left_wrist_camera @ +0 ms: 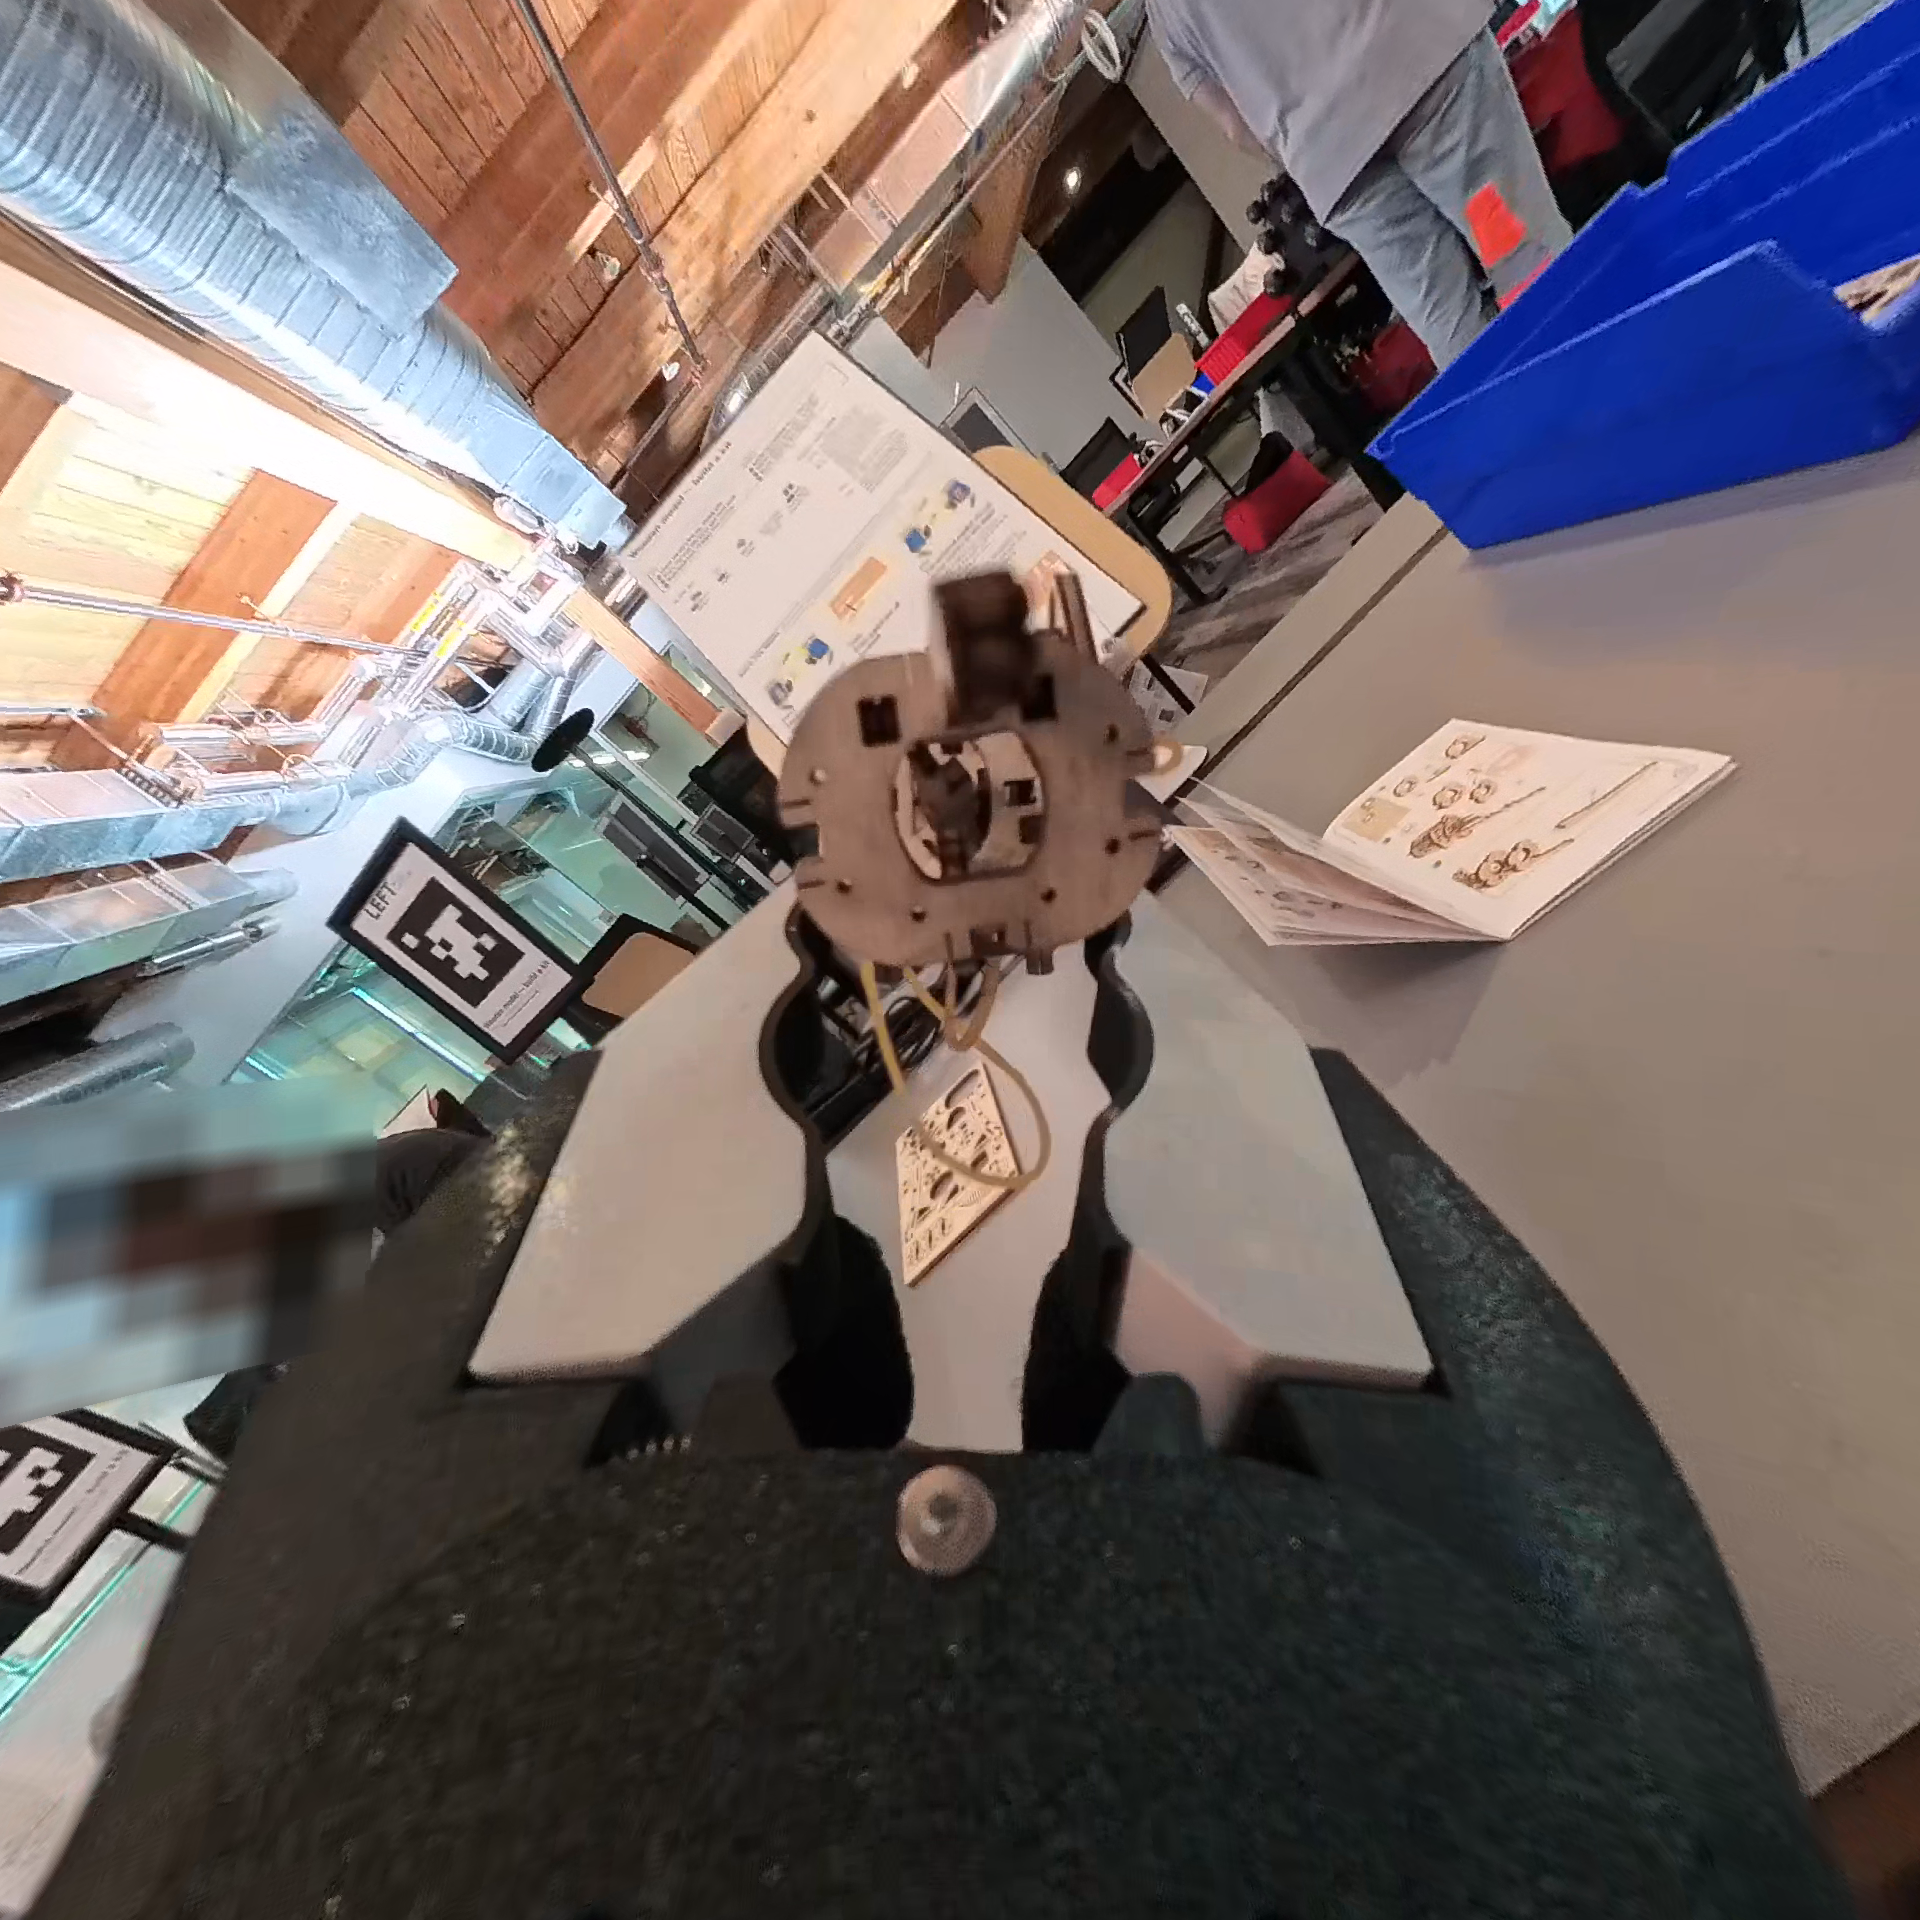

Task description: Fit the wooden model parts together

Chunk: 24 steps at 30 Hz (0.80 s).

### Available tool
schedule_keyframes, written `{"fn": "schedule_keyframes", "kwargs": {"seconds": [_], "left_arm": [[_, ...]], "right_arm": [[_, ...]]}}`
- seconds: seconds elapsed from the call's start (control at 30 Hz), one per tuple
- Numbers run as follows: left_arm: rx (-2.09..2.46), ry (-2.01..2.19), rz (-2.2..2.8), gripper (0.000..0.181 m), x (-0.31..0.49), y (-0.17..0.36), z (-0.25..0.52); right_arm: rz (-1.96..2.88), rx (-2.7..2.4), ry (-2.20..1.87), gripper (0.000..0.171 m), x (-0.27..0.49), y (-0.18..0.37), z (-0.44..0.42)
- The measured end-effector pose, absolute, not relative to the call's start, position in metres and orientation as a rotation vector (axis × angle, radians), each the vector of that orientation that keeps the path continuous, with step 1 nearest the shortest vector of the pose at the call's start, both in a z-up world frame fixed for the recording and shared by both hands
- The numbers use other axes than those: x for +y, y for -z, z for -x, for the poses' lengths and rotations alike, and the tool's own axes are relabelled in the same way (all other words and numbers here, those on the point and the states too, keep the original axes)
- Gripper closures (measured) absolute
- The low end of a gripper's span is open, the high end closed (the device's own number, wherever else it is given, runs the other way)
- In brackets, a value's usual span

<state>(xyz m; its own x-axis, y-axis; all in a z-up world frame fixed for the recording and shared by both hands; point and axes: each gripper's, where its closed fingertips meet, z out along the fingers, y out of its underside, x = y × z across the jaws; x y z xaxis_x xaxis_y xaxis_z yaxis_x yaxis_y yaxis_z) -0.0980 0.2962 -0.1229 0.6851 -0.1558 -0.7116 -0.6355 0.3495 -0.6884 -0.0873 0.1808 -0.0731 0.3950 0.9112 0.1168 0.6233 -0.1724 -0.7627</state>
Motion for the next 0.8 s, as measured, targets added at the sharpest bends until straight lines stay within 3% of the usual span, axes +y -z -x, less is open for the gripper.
{"fn": "schedule_keyframes", "kwargs": {"seconds": [0.03,0.17,0.23,0.37,0.5,0.63,0.8], "left_arm": [[0.786,-0.344,1.194,0.134,0.295,0.121,0.098],[0.752,-0.241,1.154,0.134,0.284,0.109,0.095],[0.742,-0.175,1.128,0.134,0.275,0.102,0.090],[0.785,-0.085,1.030,0.134,0.251,0.093,0.075],[0.887,0.077,0.963,0.134,0.227,0.097,0.054],[0.917,0.233,0.989,0.134,0.219,0.101,0.045],[0.963,0.360,1.035,0.133,0.216,0.112,0.037]], "right_arm": [[1.847,-1.286,-0.466,0.162,0.188,0.065,0.084],[1.677,-1.130,-0.474,0.158,0.230,0.050,0.065],[1.662,-1.038,-0.591,0.147,0.254,0.058,0.056],[1.698,-0.825,-1.493,0.121,0.253,0.065,0.057],[1.644,-0.759,-2.243,0.108,0.233,0.070,0.050],[1.675,-0.843,-2.435,0.099,0.210,0.094,0.052],[1.646,-0.823,-2.531,0.100,0.202,0.108,0.055]]}}
